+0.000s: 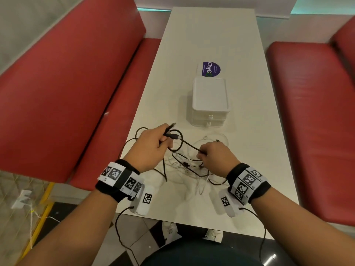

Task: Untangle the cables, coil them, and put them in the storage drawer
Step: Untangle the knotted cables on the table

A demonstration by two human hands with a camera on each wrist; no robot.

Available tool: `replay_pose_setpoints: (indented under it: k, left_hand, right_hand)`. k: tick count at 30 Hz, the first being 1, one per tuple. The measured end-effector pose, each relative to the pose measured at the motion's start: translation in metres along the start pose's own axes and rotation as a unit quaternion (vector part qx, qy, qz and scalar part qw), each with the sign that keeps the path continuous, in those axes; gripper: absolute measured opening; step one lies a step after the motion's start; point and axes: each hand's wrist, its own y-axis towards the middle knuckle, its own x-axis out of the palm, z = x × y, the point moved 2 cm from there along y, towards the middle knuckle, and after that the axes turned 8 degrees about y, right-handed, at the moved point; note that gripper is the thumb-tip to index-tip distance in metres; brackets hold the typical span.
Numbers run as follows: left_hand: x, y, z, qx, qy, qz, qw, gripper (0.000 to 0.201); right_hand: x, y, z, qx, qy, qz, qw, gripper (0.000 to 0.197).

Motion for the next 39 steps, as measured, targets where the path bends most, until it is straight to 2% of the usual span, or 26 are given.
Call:
replay_pose_setpoints:
  k: [3, 5, 7, 9, 11, 13, 15, 17, 19, 20, 22, 23, 25, 27, 28, 30, 31, 32, 34, 36, 39]
  left_hand:
    - [-0.006, -0.002, -0.001, -0.038, -0.165, 0.024, 0.985, 0.031]
    - [-0.011, 0.0, -0.007, -0.048, -0.177, 0.005, 0.983, 0.027]
    - [-0.014, 0.0, -0.019, -0.031, -0.007, -0.058, 0.998, 0.014]
    - [-0.011, -0.006, -0.032, -0.006, 0.203, -0.138, 0.969, 0.013]
    - [-0.01, -0.012, -0.043, -0.003, 0.313, -0.156, 0.937, 0.01]
    - [-0.02, -0.012, -0.048, -0.013, 0.37, -0.085, 0.925, 0.007]
    - [-0.038, -0.011, -0.046, -0.035, 0.369, 0.042, 0.928, 0.01]
    - [-0.055, -0.011, -0.039, -0.038, 0.324, 0.157, 0.932, 0.01]
    - [-0.059, -0.013, -0.032, -0.029, 0.242, 0.199, 0.949, 0.008]
    - [-0.056, -0.013, -0.031, -0.017, 0.187, 0.186, 0.964, 0.01]
    - [-0.044, -0.013, -0.03, 0.007, 0.099, 0.089, 0.991, 0.019]
    - [-0.037, -0.013, -0.031, 0.008, 0.083, 0.021, 0.996, 0.021]
    - [-0.023, -0.016, -0.034, 0.0, 0.097, -0.097, 0.991, 0.02]
    - [-0.013, -0.02, -0.041, -0.007, 0.173, -0.163, 0.971, 0.016]
    - [-0.008, -0.022, -0.044, -0.005, 0.226, -0.188, 0.956, 0.014]
    - [-0.001, -0.027, -0.056, -0.006, 0.313, -0.225, 0.923, 0.008]
    - [-0.001, -0.028, -0.063, -0.018, 0.341, -0.233, 0.911, 0.003]
    - [-0.004, -0.028, -0.07, -0.034, 0.362, -0.231, 0.903, 0.004]
    - [-0.017, -0.027, -0.081, -0.063, 0.401, -0.189, 0.894, 0.008]
    - [-0.042, -0.022, -0.085, -0.093, 0.424, -0.094, 0.896, 0.004]
    - [-0.081, -0.017, -0.081, -0.123, 0.402, 0.083, 0.904, 0.017]
  right_hand:
    - [-0.002, 0.002, 0.009, -0.006, -0.015, 0.003, 1.0, 0.038]
    - [-0.009, 0.002, 0.011, -0.015, 0.012, 0.038, 0.999, 0.047]
    - [-0.019, 0.0, 0.011, -0.02, 0.047, 0.095, 0.994, 0.047]
    - [-0.027, -0.005, 0.006, -0.075, 0.048, 0.143, 0.986, 0.034]
    - [-0.025, -0.01, -0.001, -0.143, 0.023, 0.136, 0.98, 0.024]
    - [-0.017, -0.012, -0.001, -0.151, 0.031, 0.096, 0.983, 0.021]
    - [-0.011, -0.012, 0.007, -0.107, 0.042, 0.054, 0.992, 0.022]
    - [-0.009, -0.011, 0.013, -0.074, 0.042, 0.033, 0.996, 0.024]
    - [-0.01, -0.009, 0.012, -0.056, -0.003, 0.012, 0.998, 0.028]
    - [-0.01, -0.007, 0.01, -0.049, -0.057, 0.014, 0.997, 0.03]
    - [-0.014, -0.003, 0.007, -0.032, -0.144, 0.05, 0.988, 0.034]
    - [-0.017, -0.002, 0.006, -0.032, -0.154, 0.079, 0.984, 0.034]
    - [-0.023, -0.005, 0.002, -0.08, -0.117, 0.146, 0.979, 0.028]
    - [-0.027, -0.012, -0.002, -0.148, 0.006, 0.176, 0.973, 0.023]
    - [-0.029, -0.015, -0.005, -0.154, 0.102, 0.164, 0.969, 0.023]
    - [-0.031, -0.019, -0.009, -0.105, 0.265, 0.137, 0.949, 0.023]
    - [-0.031, -0.018, -0.008, -0.077, 0.304, 0.138, 0.939, 0.024]
    - [-0.03, -0.017, -0.004, -0.053, 0.313, 0.138, 0.938, 0.025]
    - [-0.024, -0.014, 0.008, -0.004, 0.278, 0.105, 0.955, 0.027]
    - [-0.016, -0.013, 0.017, 0.027, 0.193, 0.04, 0.98, 0.028]
    - [-0.009, -0.015, 0.017, 0.029, 0.153, -0.009, 0.988, 0.023]
